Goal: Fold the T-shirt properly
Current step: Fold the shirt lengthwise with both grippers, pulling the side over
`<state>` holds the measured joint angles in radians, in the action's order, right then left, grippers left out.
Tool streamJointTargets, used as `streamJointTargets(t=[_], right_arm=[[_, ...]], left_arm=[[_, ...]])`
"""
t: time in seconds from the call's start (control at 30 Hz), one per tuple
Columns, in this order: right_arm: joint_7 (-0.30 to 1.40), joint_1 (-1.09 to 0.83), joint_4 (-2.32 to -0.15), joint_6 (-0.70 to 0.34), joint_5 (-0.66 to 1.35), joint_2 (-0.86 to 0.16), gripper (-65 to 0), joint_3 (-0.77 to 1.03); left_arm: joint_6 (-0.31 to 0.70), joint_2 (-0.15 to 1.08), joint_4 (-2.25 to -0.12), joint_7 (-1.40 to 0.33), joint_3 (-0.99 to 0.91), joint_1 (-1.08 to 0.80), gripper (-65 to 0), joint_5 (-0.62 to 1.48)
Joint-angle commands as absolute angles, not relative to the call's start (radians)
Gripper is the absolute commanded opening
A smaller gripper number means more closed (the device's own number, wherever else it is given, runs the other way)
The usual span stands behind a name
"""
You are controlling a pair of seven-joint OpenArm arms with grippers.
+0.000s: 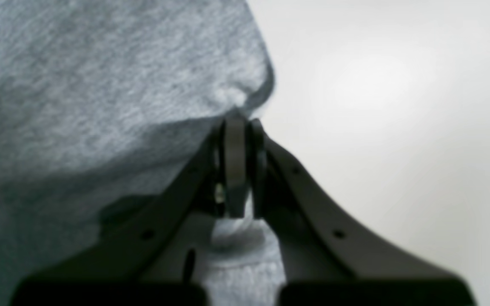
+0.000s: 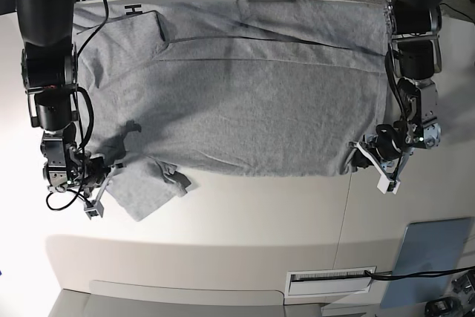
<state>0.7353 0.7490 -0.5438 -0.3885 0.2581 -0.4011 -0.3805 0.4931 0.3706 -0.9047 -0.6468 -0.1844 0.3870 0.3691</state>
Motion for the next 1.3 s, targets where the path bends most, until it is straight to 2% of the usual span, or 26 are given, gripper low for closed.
streamJointTargets(t=[0.0,0.1,0.23,0.33,0.5,0.67,0.73,0.9,1.27], right_arm=[[0.749,0.781,-0.585,-0.384,0.257,-0.427,-65.0,-0.378],[0.783,0.765,-0.693,-0.376,0.308,-0.455,-65.0,-0.378],[0.813,0.672,-0.916,-0.288,0.340,-0.524,-65.0,-0.377],[0.846,0.579,-1.067,-0.257,0.275,-0.566,-65.0,-0.360],[0.846,0.387,-1.270,-0.236,0.262,-0.579,-65.0,-0.183],[0.849,0.172,-1.470,-0.241,0.262,-0.579,-65.0,0.013],[0.853,0.088,-1.545,-0.241,0.262,-0.579,-65.0,0.062],[0.854,-0.096,-1.701,-0.234,0.262,-0.579,-65.0,0.160],[0.865,-0.405,-1.897,-0.157,0.264,-0.574,-65.0,0.245]], left_arm=[[0.494,0.385,-0.948,-0.633,-0.186,0.414,-65.0,0.382],[0.491,0.386,-1.020,-0.672,-0.187,0.410,-65.0,0.382],[0.488,0.406,-1.168,-0.696,-0.186,0.362,-65.0,0.440],[0.421,0.436,-1.293,-0.713,-0.187,0.297,-65.0,0.505],[0.419,0.476,-1.406,-0.741,-0.192,0.193,-65.0,0.540],[0.435,0.477,-1.449,-0.741,-0.217,0.103,-65.0,0.584],[0.468,0.477,-1.461,-0.741,-0.232,0.070,-65.0,0.607],[0.472,0.477,-1.496,-0.744,-0.283,-0.003,-65.0,0.639],[0.525,0.488,-1.510,-0.819,-0.326,-0.125,-65.0,0.669]])
